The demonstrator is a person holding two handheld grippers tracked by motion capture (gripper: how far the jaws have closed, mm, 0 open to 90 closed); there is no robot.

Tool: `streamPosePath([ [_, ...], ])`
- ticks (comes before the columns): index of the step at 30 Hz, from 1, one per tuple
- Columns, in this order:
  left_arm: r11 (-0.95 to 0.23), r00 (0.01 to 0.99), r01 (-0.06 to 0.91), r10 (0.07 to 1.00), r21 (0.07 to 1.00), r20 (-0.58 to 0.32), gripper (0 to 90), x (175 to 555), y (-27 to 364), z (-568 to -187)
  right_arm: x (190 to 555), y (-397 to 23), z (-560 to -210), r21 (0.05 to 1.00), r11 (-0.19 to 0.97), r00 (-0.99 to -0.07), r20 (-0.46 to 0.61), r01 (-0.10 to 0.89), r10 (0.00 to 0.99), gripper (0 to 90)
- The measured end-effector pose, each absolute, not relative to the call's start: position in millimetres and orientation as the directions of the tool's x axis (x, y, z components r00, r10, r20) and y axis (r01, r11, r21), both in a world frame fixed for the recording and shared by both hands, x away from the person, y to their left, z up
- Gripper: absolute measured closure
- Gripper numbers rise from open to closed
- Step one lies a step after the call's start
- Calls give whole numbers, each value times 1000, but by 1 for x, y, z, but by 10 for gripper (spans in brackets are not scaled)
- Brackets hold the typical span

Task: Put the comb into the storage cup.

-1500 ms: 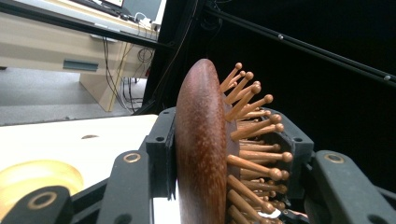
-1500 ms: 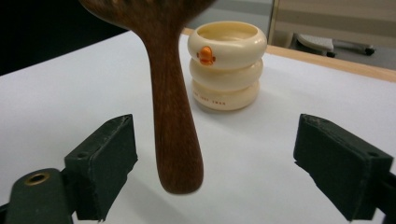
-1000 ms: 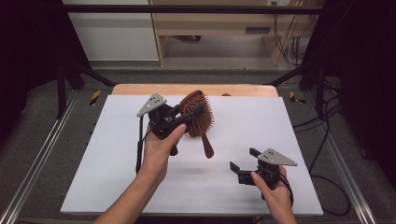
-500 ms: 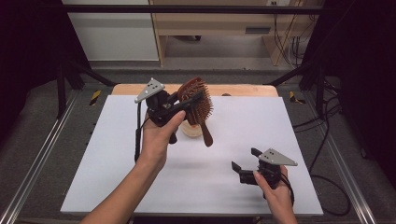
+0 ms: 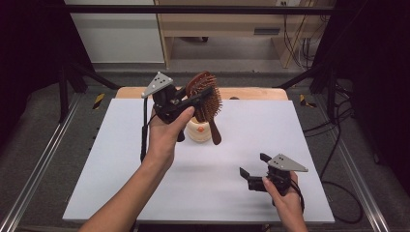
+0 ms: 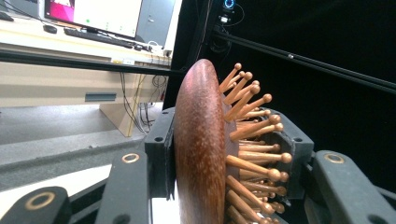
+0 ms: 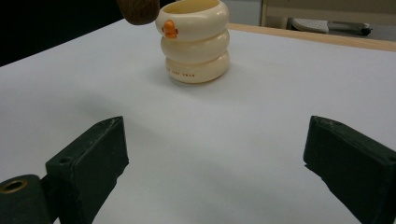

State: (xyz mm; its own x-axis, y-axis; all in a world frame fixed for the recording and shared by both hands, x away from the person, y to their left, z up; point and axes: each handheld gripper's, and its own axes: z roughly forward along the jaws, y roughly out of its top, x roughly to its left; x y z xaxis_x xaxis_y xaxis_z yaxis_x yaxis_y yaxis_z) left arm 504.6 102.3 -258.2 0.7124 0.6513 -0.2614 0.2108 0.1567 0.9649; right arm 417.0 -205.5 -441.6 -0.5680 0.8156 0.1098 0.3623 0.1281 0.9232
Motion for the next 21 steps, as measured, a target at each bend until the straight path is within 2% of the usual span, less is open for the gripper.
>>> streamPosePath([
  [14, 97, 682, 197, 702, 975, -208, 504, 521, 101, -256, 417, -206, -442, 922, 134, -574, 108, 363, 812, 62],
  [21, 115, 660, 195, 719, 974, -217, 503, 531, 102, -253, 417, -205, -442, 922, 133, -578, 112, 364, 809, 61],
])
